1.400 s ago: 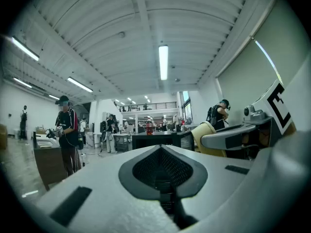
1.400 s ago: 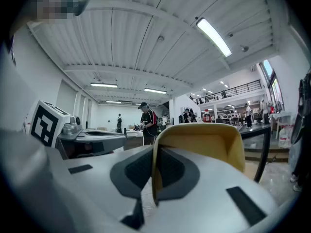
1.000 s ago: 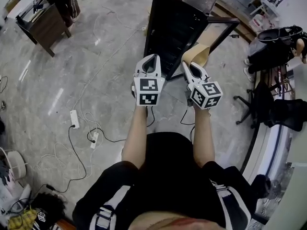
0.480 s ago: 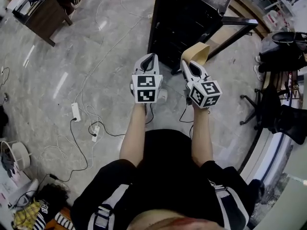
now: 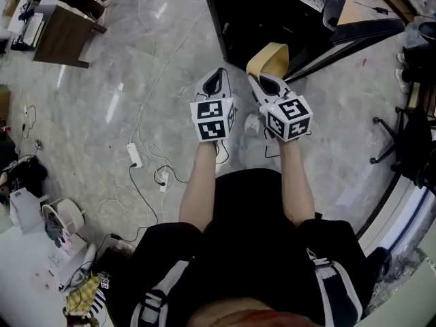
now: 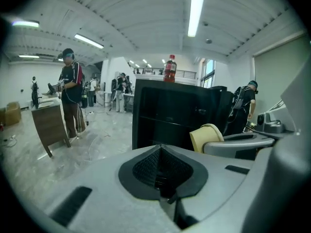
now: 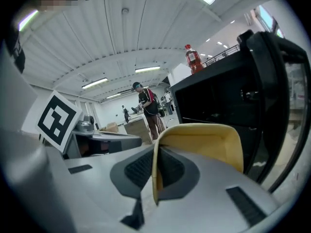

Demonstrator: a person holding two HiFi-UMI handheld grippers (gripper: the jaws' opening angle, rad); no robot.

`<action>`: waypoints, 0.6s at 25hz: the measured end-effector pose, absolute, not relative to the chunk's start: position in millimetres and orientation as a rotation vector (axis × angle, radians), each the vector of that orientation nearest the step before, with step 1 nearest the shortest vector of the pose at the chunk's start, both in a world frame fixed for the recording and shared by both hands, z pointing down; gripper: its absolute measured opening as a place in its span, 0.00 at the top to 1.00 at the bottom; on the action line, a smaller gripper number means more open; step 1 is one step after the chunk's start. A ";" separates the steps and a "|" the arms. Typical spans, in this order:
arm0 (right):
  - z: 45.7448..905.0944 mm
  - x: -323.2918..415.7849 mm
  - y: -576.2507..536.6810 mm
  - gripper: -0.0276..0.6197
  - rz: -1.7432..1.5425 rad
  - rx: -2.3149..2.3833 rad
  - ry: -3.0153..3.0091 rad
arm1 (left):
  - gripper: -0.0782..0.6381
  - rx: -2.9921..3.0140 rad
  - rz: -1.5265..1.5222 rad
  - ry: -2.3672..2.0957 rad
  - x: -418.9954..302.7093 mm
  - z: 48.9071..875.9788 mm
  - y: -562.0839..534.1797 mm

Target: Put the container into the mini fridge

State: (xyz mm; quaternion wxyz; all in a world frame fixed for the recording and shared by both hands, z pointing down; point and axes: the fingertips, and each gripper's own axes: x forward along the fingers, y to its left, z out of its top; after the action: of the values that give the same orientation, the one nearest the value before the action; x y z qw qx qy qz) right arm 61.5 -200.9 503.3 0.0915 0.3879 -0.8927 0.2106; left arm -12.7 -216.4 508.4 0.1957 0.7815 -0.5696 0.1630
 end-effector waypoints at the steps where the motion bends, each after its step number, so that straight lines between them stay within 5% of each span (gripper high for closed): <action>1: 508.8 61.1 -208.8 0.94 0.636 1.126 -2.649 | 0.88 2.170 0.453 -1.589 -9.1 513.5 -225.6; 15: 615.9 65.7 -291.3 0.94 0.710 1.009 -2.428 | 0.88 2.014 0.568 -1.493 -15.2 584.2 -289.3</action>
State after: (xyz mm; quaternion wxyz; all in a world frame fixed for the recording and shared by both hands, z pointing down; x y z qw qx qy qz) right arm 65.7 -291.3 615.9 0.2075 0.3625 -0.8721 0.2551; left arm -15.2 -289.3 584.2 0.2816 0.7517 -0.5574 0.2119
